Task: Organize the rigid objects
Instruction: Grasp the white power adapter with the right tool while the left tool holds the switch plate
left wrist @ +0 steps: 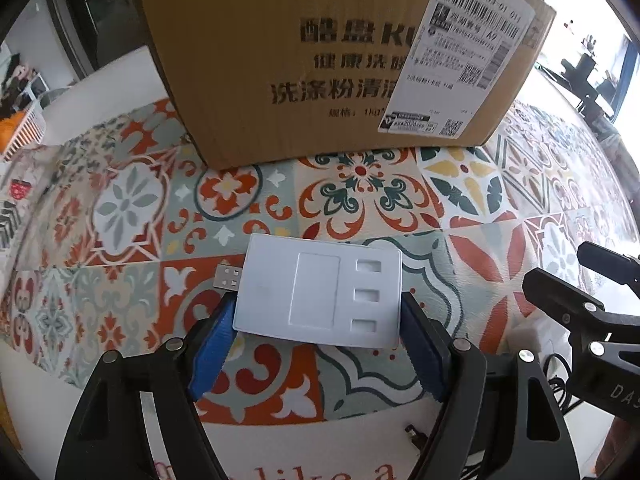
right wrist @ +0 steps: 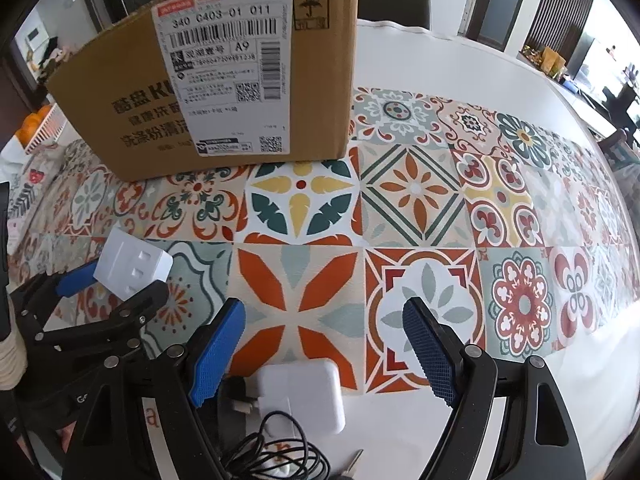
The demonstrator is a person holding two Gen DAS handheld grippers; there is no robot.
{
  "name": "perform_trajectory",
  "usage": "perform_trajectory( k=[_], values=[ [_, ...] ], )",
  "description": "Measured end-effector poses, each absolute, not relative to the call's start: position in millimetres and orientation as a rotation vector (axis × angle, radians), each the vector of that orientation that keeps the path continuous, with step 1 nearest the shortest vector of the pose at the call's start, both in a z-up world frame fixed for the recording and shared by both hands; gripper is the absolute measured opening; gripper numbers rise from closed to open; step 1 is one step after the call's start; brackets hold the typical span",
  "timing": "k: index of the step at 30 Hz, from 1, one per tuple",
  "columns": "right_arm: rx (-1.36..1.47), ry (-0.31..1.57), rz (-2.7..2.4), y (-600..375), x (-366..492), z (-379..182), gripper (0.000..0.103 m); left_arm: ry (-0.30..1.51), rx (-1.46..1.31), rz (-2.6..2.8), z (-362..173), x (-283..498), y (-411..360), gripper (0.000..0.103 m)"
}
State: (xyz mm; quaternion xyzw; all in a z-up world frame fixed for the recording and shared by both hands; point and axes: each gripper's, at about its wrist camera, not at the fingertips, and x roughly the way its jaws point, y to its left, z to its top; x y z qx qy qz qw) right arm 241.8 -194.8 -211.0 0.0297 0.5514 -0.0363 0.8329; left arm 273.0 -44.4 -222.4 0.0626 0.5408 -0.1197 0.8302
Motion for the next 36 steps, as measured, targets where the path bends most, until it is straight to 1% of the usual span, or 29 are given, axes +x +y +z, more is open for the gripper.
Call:
perform_trajectory(
  k=[5,14,23,27,29,31,36],
  values=[
    [0.060,1.134,-0.065,-193.0,228.2,-195.3,0.081,1.087,0.184,-0.228,-201.1,255.5,-42.9,0.078],
    [0.077,1.087,-0.015,-194.2,198.5,-172.4,0.081,0.989,0.193,-0.162,-161.9,213.5,-42.8,0.078],
    [0.094,1.121,0.019,-193.5,176.2,-184.2,0.081,1.035,0.140,-0.151,-171.1,184.8,-35.8,0.078],
    [0.098,1.144,0.015,-194.5,181.4,-192.6,0.079,1.047,0.132,-0.138,-179.5,185.9,-34.4,0.078],
    [0.091,1.159,0.020,-193.5,184.2,-195.4,0.076,1.044,0.131,-0.129,-181.1,188.0,-34.0,0.078],
    [0.077,1.177,0.015,-193.3,187.3,-198.8,0.075,1.041,0.131,-0.127,-181.8,189.5,-34.0,0.078],
    [0.085,1.178,0.022,-195.4,198.9,-201.4,0.074,1.032,0.109,-0.118,-181.6,194.5,-31.2,0.078]
  ],
)
